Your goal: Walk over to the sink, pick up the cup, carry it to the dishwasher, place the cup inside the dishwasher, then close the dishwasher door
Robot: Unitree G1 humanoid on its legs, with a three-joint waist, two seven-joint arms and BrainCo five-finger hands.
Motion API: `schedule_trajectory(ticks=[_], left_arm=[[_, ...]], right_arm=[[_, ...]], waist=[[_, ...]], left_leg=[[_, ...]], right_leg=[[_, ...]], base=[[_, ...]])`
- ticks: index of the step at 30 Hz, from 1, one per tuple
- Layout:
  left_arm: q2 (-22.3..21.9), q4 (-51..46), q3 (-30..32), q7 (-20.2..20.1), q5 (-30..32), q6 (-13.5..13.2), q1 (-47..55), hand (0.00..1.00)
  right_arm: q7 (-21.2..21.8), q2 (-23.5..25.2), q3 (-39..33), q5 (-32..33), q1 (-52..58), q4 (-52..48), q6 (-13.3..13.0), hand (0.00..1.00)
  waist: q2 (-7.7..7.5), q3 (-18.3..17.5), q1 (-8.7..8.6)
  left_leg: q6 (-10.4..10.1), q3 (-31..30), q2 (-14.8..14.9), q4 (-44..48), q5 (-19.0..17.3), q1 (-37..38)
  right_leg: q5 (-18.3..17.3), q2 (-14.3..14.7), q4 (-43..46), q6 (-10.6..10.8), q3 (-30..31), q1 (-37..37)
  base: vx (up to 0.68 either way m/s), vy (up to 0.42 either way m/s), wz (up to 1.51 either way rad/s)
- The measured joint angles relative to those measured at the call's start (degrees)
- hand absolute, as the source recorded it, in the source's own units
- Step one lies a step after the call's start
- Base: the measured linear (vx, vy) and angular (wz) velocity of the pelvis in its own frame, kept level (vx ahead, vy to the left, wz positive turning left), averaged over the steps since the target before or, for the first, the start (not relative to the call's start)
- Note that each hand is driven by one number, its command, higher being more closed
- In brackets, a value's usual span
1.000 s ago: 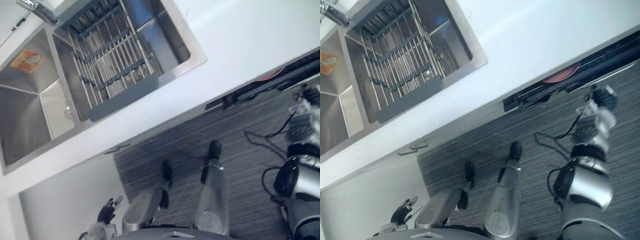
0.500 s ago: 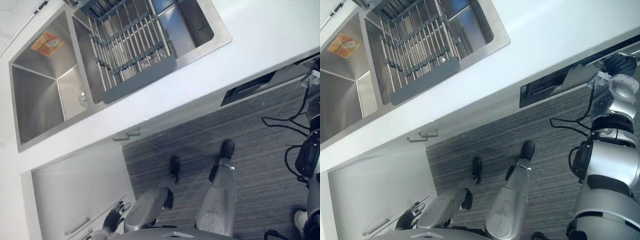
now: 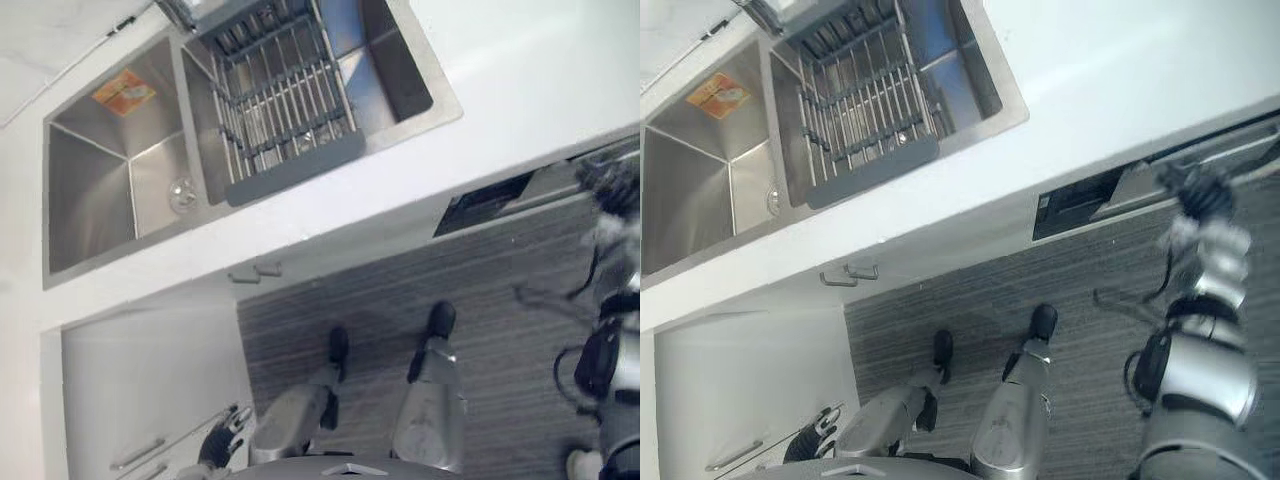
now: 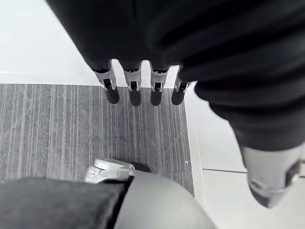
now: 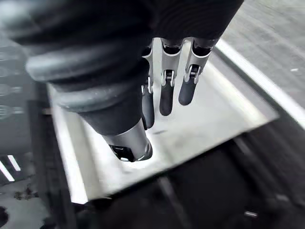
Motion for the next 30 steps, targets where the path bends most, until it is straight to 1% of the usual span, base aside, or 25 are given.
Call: schedule_trajectory(ticks=[1, 3, 4, 5, 6, 7, 8, 9, 10, 11, 12, 13, 15, 16, 17, 18, 19, 20, 22, 24, 25, 26, 27, 28, 30], left_arm=[[0.0, 0.2, 0.8, 0.3, 0.0, 0.0, 0.0, 0.00], [-0.3, 0.8, 5.7, 2.0, 0.1, 0.6, -0.4, 0.00], [-0.4, 0.9, 7.2, 2.4, 0.1, 0.8, -0.6, 0.00], [-0.5, 1.1, 9.7, 3.2, 0.3, 0.8, -1.0, 0.00], [-0.5, 1.8, 11.9, 3.6, 1.2, 0.7, -1.3, 0.00], [-0.5, 2.0, 13.1, 3.6, 1.7, 0.5, -1.4, 0.00], [-0.6, 2.4, 14.6, 4.3, 3.0, 0.1, -2.0, 0.00], [-0.7, 2.8, 15.4, 4.6, 3.7, -0.2, -2.4, 0.00], [-0.8, 3.5, 16.2, 4.9, 4.7, -0.4, -3.1, 0.00], [-0.8, 4.3, 16.0, 5.4, 5.6, -0.4, -3.7, 0.00], [-0.9, 4.5, 16.0, 5.4, 6.2, -0.3, -3.8, 0.00], [-0.4, 4.5, 15.8, 5.7, 7.1, -0.3, -3.8, 0.00], [-0.3, 5.1, 15.2, 6.3, 8.4, 0.1, -3.9, 0.00], [0.0, 5.6, 14.4, 6.9, 9.3, 0.5, -3.9, 0.00], [0.4, 6.3, 13.2, 7.3, 9.7, 1.2, -3.9, 0.00], [1.0, 6.5, 12.4, 7.3, 9.5, 2.6, -4.0, 0.00], [1.0, 6.4, 12.5, 7.1, 9.2, 3.8, -4.1, 0.00], [1.1, 6.4, 12.5, 7.0, 9.1, 4.0, -4.1, 0.00], [1.4, 6.4, 12.4, 6.9, 9.2, 4.8, -4.1, 0.00], [1.7, 6.6, 11.9, 7.0, 9.0, 5.1, -4.1, 0.00], [2.6, 7.0, 11.1, 7.0, 8.3, 5.6, -4.5, 0.00], [3.2, 7.3, 11.2, 7.1, 7.1, 6.2, -4.5, 0.00], [3.6, 7.5, 11.3, 7.2, 6.4, 6.6, -4.5, 0.00], [3.7, 7.8, 11.3, 7.3, 5.8, 7.0, -4.5, 0.00], [3.8, 8.6, 11.4, 7.3, 4.3, 7.5, -4.6, 0.00]], right_arm=[[0.0, 2.2, -0.9, -0.1, 3.2, -0.6, -0.2, 0.00], [-0.2, 12.6, -3.9, 0.0, 15.8, -1.0, -3.1, 0.00], [-0.4, 15.3, -4.7, 0.0, 18.7, -1.0, -3.7, 0.00], [-0.9, 20.9, -6.6, -0.1, 24.4, -1.0, -5.1, 0.00], [-1.2, 26.2, -8.3, 0.0, 30.0, -0.9, -6.5, 0.00], [-1.4, 28.5, -8.9, 0.0, 32.5, -0.6, -6.9, 0.00], [-2.1, 32.7, -10.2, 0.3, 36.4, -0.6, -7.1, 0.00], [-2.4, 34.5, -10.6, 0.6, 38.2, -0.5, -7.2, 0.00], [-2.6, 37.4, -10.8, 0.5, 41.1, -0.2, -7.2, 0.00], [-2.9, 39.1, -10.7, -0.1, 42.6, 0.2, -7.2, 0.00], [-3.4, 39.6, -10.6, -0.3, 43.1, 0.3, -7.1, 0.00], [-4.6, 39.9, -10.3, -2.2, 43.4, 0.7, -6.8, 0.00], [-5.0, 39.9, -10.2, -3.9, 42.6, 0.4, -5.6, 0.00], [-5.0, 39.9, -9.7, -4.2, 42.6, 0.1, -4.6, 0.00], [-4.9, 40.3, -9.6, -4.5, 42.9, 0.0, -3.5, 0.00], [-4.9, 40.9, -9.5, -4.5, 43.6, 0.0, -2.6, 0.00], [-5.0, 41.1, -8.5, -4.5, 44.9, 0.0, -2.2, 0.00], [-5.0, 41.2, -7.9, -4.5, 45.4, 0.0, -2.1, 0.00], [-5.0, 41.4, -6.5, -4.5, 45.7, 0.0, -2.0, 0.00], [-5.0, 41.3, -5.3, -4.5, 45.7, 0.1, -1.9, 0.00], [-4.9, 41.2, -5.3, -5.1, 45.5, 0.4, -1.9, 0.00], [-4.8, 41.5, -5.2, -7.0, 45.2, 0.8, -1.8, 0.00], [-4.8, 41.7, -5.1, -7.7, 45.0, 1.2, -1.7, 0.00], [-4.8, 41.7, -5.1, -8.6, 44.8, 1.5, -1.3, 0.00], [-4.8, 41.6, -4.6, -10.3, 44.5, 1.5, -0.8, 0.00]], waist=[[-0.27, -0.3, -0.03], [-2.64, -2.5, 0.08], [-3.32, -3.2, 0.11], [-4.99, -4.8, 0.00], [-6.91, -7.3, -0.34], [-7.75, -8.5, -0.61], [-9.38, -9.7, -1.18], [-10.50, -10.2, -1.27], [-12.61, -11.2, -1.16], [-14.21, -12.0, -1.15], [-14.74, -12.2, -1.17], [-15.48, -12.7, -1.00], [-15.73, -12.9, -0.87], [-15.79, -13.2, -0.88], [-16.24, -13.4, -1.37], [-16.34, -13.8, -2.70], [-16.60, -14.6, -2.58], [-16.78, -14.8, -2.40], [-17.45, -16.0, -1.87], [-17.90, -16.9, -1.35], [-18.37, -17.9, -0.93], [-19.20, -18.1, -0.86], [-19.61, -18.2, -0.81], [-19.74, -18.4, -0.79], [-19.85, -18.8, -0.05]], left_leg=[[-0.1, 0.1, 0.4, 0.0, -0.1, 0.3], [-0.4, 1.1, 1.9, 0.0, -0.2, 0.9], [-0.5, 1.4, 2.3, 0.0, -0.3, 1.3], [-0.6, 3.0, 2.8, 0.0, -0.7, 2.5], [-0.6, 6.8, 3.4, 0.0, -0.7, 2.9], [-0.5, 9.1, 3.6, 0.0, -0.6, 3.2], [-0.4, 12.1, 3.8, 0.0, -0.6, 4.8], [-0.4, 12.7, 3.8, 0.0, -0.6, 5.6], [-0.4, 13.1, 3.7, 0.0, -0.6, 6.9], [-0.4, 14.1, 3.4, 0.0, -0.6, 8.3], [-0.3, 14.6, 3.3, 0.0, -0.7, 8.8], [0.2, 15.9, 3.1, -0.1, -1.0, 9.9], [0.8, 17.2, 2.8, -0.4, -2.0, 11.3], [1.1, 17.6, 2.7, -0.4, -3.0, 12.4], [1.1, 17.6, 2.9, -0.4, -3.0, 12.9], [0.8, 17.2, 3.5, -0.4, -2.8, 13.4], [0.2, 16.9, 4.2, -0.4, -2.4, 13.6], [0.1, 16.8, 4.5, -0.4, -2.4, 13.8], [-0.6, 16.9, 6.0, -0.4, -2.3, 13.5], [-0.7, 17.2, 6.5, -0.4, -2.6, 13.4], [-0.6, 17.6, 6.2, -0.4, -3.1, 13.6], [-0.9, 18.0, 5.4, -0.4, -3.2, 14.1], [-0.8, 18.3, 5.1, -0.4, -3.4, 14.6], [-0.5, 18.5, 5.0, -0.4, -3.3, 14.8], [-0.5, 19.3, 4.8, -0.4, -4.0, 15.6]], right_leg=[[0.0, 0.3, -0.4, 0.0, -0.6, 0.7], [-0.2, 1.5, -2.0, 0.3, -2.5, 3.2], [-0.2, 1.7, -2.3, 0.4, -2.8, 4.0], [-0.3, 1.9, -2.8, 0.5, -3.7, 6.0], [-0.7, 1.9, -3.3, 0.8, -4.9, 7.5], [-0.9, 1.8, -3.5, 0.9, -5.5, 8.4], [-1.3, 1.8, -4.0, 1.2, -6.5, 11.0], [-1.5, 1.8, -4.1, 1.4, -6.9, 12.2], [-1.9, 1.7, -4.1, 1.5, -7.0, 13.7], [-2.1, 1.6, -4.0, 1.4, -6.8, 14.7], [-2.2, 1.4, -3.7, 1.3, -6.5, 15.0], [-2.5, 1.1, -2.6, 0.8, -5.3, 15.2], [-4.1, 0.9, -0.5, -0.9, -3.0, 15.2], [-5.8, 1.0, 0.8, -1.4, -0.7, 15.1], [-8.4, 2.7, 1.7, -0.3, 3.6, 14.7], [-11.1, 6.0, 1.5, 0.1, 9.6, 15.1], [-11.3, 8.0, 0.9, 0.1, 12.3, 15.5], [-11.3, 8.3, 0.3, 0.1, 12.3, 16.0], [-11.2, 10.1, -3.5, 0.2, 12.2, 17.4], [-10.6, 10.9, -6.7, 0.7, 12.4, 18.7], [-8.4, 10.8, -9.6, 0.9, 12.9, 20.1], [-5.1, 10.4, -11.0, 0.6, 14.0, 20.9], [-3.3, 10.0, -11.4, 0.7, 14.3, 21.1], [-2.6, 10.0, -11.6, 0.8, 14.3, 21.6], [-2.1, 10.0, -13.0, 0.9, 15.2, 22.6]], base=[[0.09, -0.094, 0.26], [0.13, -0.093, 0.23], [0.17, -0.100, 0.23], [0.13, -0.038, 0.30], [0.12, -0.014, 0.34], [0.11, 0.019, 0.43], [0.08, 0.014, 0.33], [0.10, 0.014, 0.34], [0.07, 0.014, 0.20], [0.07, 0.019, 0.13], [0.03, 0.041, -0.05], [-0.05, 0.070, -0.22], [-0.10, 0.063, -0.31], [-0.09, -0.002, -0.16], [-0.09, -0.037, 0.18], [-0.08, -0.101, 0.39], [-0.04, -0.099, 0.39], [-0.01, -0.106, 0.13], [0.04, -0.074, -0.05], [0.08, -0.022, -0.15], [0.10, 0.026, -0.16], [0.09, 0.041, -0.13], [0.09, 0.049, -0.10], [0.12, 0.041, -0.18], [0.10, 0.033, -0.23]])
